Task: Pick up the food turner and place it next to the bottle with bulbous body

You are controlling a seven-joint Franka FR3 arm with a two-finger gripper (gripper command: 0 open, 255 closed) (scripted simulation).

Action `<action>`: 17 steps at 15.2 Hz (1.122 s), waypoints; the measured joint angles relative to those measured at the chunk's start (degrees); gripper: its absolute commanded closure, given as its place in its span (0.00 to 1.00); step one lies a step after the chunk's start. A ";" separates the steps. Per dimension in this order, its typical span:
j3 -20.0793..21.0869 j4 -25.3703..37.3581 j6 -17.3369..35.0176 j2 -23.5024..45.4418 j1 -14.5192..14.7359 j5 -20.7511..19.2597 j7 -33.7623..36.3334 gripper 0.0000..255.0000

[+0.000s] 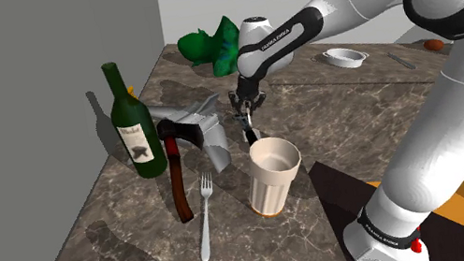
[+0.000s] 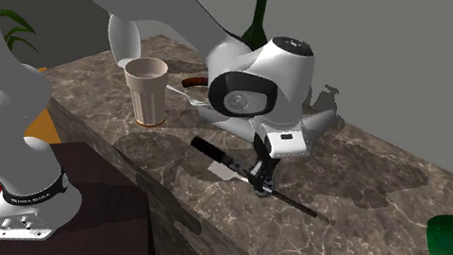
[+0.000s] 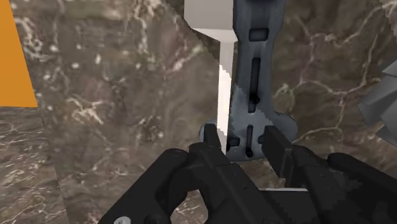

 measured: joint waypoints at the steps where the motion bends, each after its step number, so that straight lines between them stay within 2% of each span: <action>1: -0.11 -0.19 -0.16 0.15 -0.09 -0.02 -0.03 1.00; 8: -0.15 0.19 -0.97 -0.46 -0.19 0.02 -0.18 1.00; 17: -0.18 2.60 -7.68 -3.67 -0.24 0.45 -0.58 1.00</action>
